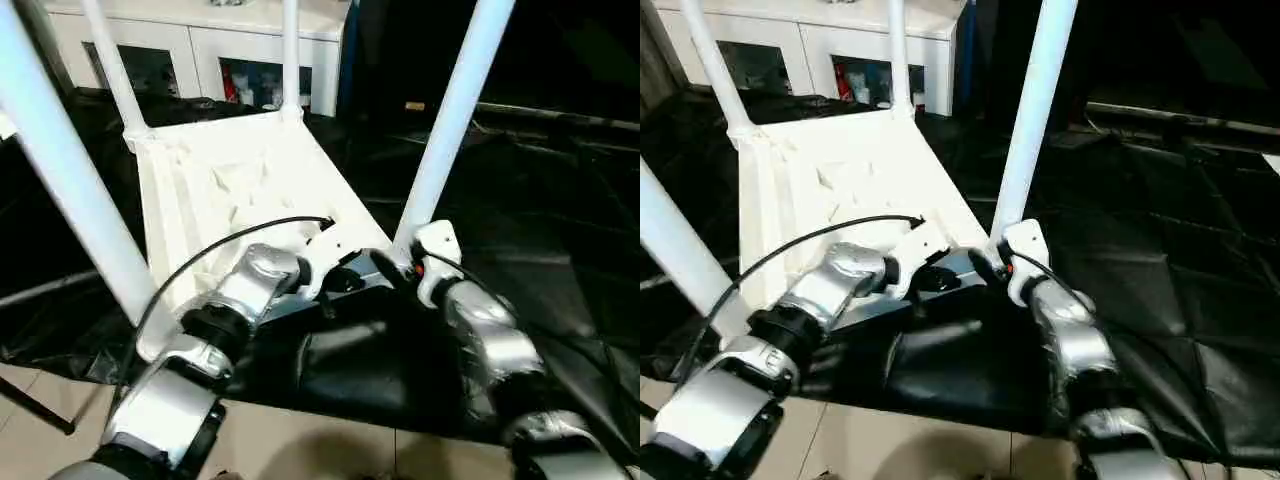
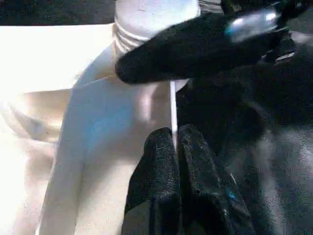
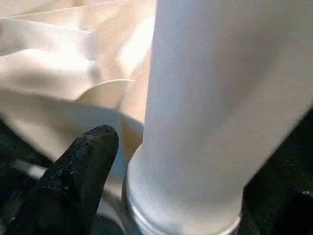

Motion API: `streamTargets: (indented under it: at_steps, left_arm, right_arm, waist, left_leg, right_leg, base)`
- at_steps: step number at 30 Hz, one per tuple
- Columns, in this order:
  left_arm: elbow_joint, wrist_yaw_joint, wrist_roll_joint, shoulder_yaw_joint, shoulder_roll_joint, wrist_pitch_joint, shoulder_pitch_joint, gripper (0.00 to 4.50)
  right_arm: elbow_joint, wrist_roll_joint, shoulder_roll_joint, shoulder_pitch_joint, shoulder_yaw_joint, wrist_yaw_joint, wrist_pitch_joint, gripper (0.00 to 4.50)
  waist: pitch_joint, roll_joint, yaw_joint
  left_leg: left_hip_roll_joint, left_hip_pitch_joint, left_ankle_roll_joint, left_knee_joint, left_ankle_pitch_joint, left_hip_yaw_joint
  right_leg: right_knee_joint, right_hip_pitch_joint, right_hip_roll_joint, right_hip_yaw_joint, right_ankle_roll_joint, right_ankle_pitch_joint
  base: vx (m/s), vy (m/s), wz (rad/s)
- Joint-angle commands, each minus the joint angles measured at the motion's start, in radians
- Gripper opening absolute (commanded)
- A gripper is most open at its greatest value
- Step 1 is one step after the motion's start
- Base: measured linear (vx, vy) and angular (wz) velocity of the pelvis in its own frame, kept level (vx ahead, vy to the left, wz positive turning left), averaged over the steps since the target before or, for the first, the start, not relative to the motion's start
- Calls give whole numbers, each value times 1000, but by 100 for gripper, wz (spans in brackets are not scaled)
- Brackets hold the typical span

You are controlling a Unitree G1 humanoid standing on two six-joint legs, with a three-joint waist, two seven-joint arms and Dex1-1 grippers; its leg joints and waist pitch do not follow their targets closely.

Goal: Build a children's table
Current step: Rotate leg to tighten

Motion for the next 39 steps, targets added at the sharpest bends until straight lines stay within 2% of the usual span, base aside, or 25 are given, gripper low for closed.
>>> streamTargets:
  at_steps: [1, 3, 4, 5, 6, 7, 9, 10, 11, 12, 13, 14, 15, 16, 17, 18, 25, 26, 28, 30, 33, 36, 37, 38, 39]
  left_arm:
    - [-69, -143, -50, -30, -3, -32, 16, 0]
    - [-91, -195, -64, -32, 20, -32, 28, 0]
    - [-124, -265, -82, -37, 52, -25, 45, 0]
    - [-139, -296, -89, -39, 66, -19, 53, 0]
    - [-148, -316, -93, -40, 74, -15, 57, 0]
    - [-166, -359, -97, -47, 100, -13, 68, 0]
    - [-187, -398, -103, -53, 126, -6, 80, 0]
    - [-201, -427, -106, -58, 147, 3, 88, 0]
    - [-216, -454, -109, -60, 168, 15, 96, 0]
    - [-229, -479, -112, -62, 187, 27, 102, 0]
    - [-234, -490, -113, -62, 197, 33, 104, 0]
    - [-245, -503, -116, -60, 208, 44, 108, 0]
    - [-250, -510, -118, -57, 217, 48, 110, 0]
    - [-252, -513, -119, -56, 221, 50, 111, 0]
    - [-255, -516, -120, -55, 224, 52, 112, 0]
    - [-258, -518, -119, -50, 230, 53, 113, 0]
    - [-283, -508, -128, -51, 233, 66, 123, 0]
    - [-284, -508, -128, -52, 233, 67, 123, 0]
    - [-288, -503, -129, -52, 231, 68, 125, 0]
    - [-289, -495, -130, -49, 228, 65, 127, 0]
    - [-263, -421, -119, -30, 201, 42, 120, 0]
    - [-196, -254, -87, -2, 139, 13, 95, 0]
    - [-188, -236, -84, 1, 132, 13, 91, 0]
    - [-154, -154, -69, 11, 99, 10, 75, 0]
    - [-154, -154, -69, 11, 99, 10, 75, 0]
  right_arm:
    - [-86, 44, -13, 19, 79, 200, -17, 380]
    - [-112, 61, -39, 33, 79, 264, -11, 380]
    - [-145, 83, -73, 49, 80, 340, 3, 380]
    - [-158, 93, -88, 56, 81, 372, 10, 380]
    - [-166, 100, -97, 60, 82, 392, 14, 380]
    - [-179, 111, -120, 67, 86, 429, 15, 380]
    - [-190, 124, -139, 72, 85, 464, 20, 380]
    - [-198, 133, -153, 77, 83, 490, 25, 380]
    - [-206, 141, -169, 82, 84, 522, 32, 380]
    - [-214, 148, -183, 87, 86, 551, 40, 380]
    - [-214, 149, -190, 88, 88, 567, 42, 380]
    - [-215, 149, -198, 89, 91, 582, 45, 380]
    - [-201, 144, -202, 84, 94, 593, 40, 380]
    - [-196, 143, -204, 82, 95, 597, 38, 380]
    - [-192, 142, -206, 80, 96, 601, 36, 380]
    - [-168, 138, -205, 68, 97, 604, 28, 380]
    - [-161, 137, -194, 64, 107, 607, 32, 323]
    - [-156, 137, -193, 64, 107, 608, 31, 307]
    - [-136, 136, -189, 61, 106, 613, 23, 305]
    - [-119, 136, -185, 60, 105, 613, 15, 274]
    - [-107, 141, -167, 78, 89, 566, 12, 263]
    - [-46, 77, -124, 74, 76, 373, 1, 258]
    - [-35, 71, -119, 71, 73, 351, 2, 258]
    - [10, 48, -91, 58, 61, 253, 9, 257]
    - [10, 48, -91, 58, 61, 253, 9, 257]
  waist:
    - [-57, -6, 1]
    - [-59, -4, 2]
    - [-61, -9, 5]
    - [-64, -6, 9]
    - [-63, -4, 11]
    - [-62, -7, 13]
    - [-61, -3, 17]
    - [-60, -8, 20]
    - [-58, -19, 22]
    - [-57, -14, 25]
    - [-55, -23, 27]
    - [-53, -16, 30]
    - [-52, -15, 30]
    - [-51, -21, 31]
    - [-50, -21, 31]
    - [-50, -27, 30]
    - [-53, -29, 28]
    - [-53, -30, 28]
    - [-53, -29, 27]
    - [-53, -30, 27]
    - [-52, -29, 25]
    - [-46, -32, 23]
    - [-42, -33, 21]
    - [-43, -33, 21]
    - [-43, -36, 17]
  left_leg:
    - [-17, -5, 73, -66, -309, 16]
    - [-15, -8, 93, -63, -265, 18]
    - [-15, -8, 102, -60, -240, 20]
    - [-14, -9, 116, -58, -202, 20]
    - [-13, -8, 121, -58, -189, 20]
    - [-11, -5, 129, -57, -173, 22]
    - [-10, -4, 128, -57, -172, 22]
    - [-9, -4, 123, -59, -185, 22]
    - [-9, -3, 119, -60, -200, 24]
    - [-8, -1, 114, -62, -209, 23]
    - [-6, -1, 107, -62, -213, 25]
    - [-5, 3, 97, -64, -227, 25]
    - [-5, 3, 91, -65, -235, 25]
    - [-5, 3, 81, -66, -244, 25]
    - [-6, 4, 74, -66, -249, 25]
    - [-7, 1, 71, -66, -241, 24]
    - [-9, -3, 73, -63, -193, 24]
    - [-9, -3, 76, -62, -191, 24]
    - [-9, -3, 79, -62, -191, 25]
    - [-9, -2, 76, -62, -198, 24]
    - [-9, -2, 70, -62, -211, 24]
    - [-11, -1, 53, -65, -244, 24]
    - [-13, 1, 38, -67, -272, 23]
    - [-15, 4, 27, -66, -292, 22]
    - [-18, 0, 18, -68, -298, 18]
  right_leg:
    - [-74, 48, -20, 22, -205, -256]
    - [-66, 51, -21, 24, -230, -190]
    - [-62, 52, -22, 24, -246, -159]
    - [-51, 57, -22, 25, -265, -102]
    - [-50, 56, -22, 26, -271, -79]
    - [-46, 55, -22, 26, -285, -47]
    - [-43, 55, -21, 26, -290, -39]
    - [-43, 55, -24, 26, -288, -64]
    - [-45, 53, -25, 27, -281, -103]
    - [-47, 53, -26, 27, -276, -124]
    - [-50, 51, -26, 28, -266, -148]
    - [-51, 48, -26, 28, -258, -173]
    - [-53, 45, -27, 29, -253, -187]
    - [-54, 45, -28, 29, -247, -208]
    - [-56, 44, -28, 30, -241, -220]
    - [-55, 45, -29, 30, -235, -225]
    - [-48, 50, -28, 30, -237, -172]
    - [-47, 49, -28, 30, -239, -169]
    - [-48, 49, -27, 30, -241, -168]
    - [-49, 49, -28, 30, -240, -180]
    - [-51, 49, -27, 30, -237, -192]
    - [-61, 45, -27, 29, -213, -269]
    - [-70, 42, -28, 27, -187, -348]
    - [-76, 40, -31, 26, -163, -415]
    - [-79, 43, -29, 24, -142, -455]
  base:
    - [51, -5, 3]
    - [0, 0, 0]
    - [50, -15, 2]
    - [54, -13, 2]
    - [54, -13, 2]
    - [0, 0, 0]
    - [0, 0, 0]
    - [0, 0, 0]
    - [0, 0, 0]
    - [0, 0, 0]
    - [0, 0, 0]
    - [0, 0, 0]
    - [0, 0, 0]
    - [0, 0, 0]
    - [0, 0, 0]
    - [0, 0, 0]
    - [0, 0, 0]
    - [0, 0, 0]
    - [0, 0, 0]
    - [0, 0, 0]
    - [0, 0, 0]
    - [0, 0, 0]
    - [0, 0, 0]
    - [0, 0, 0]
    - [0, 0, 0]
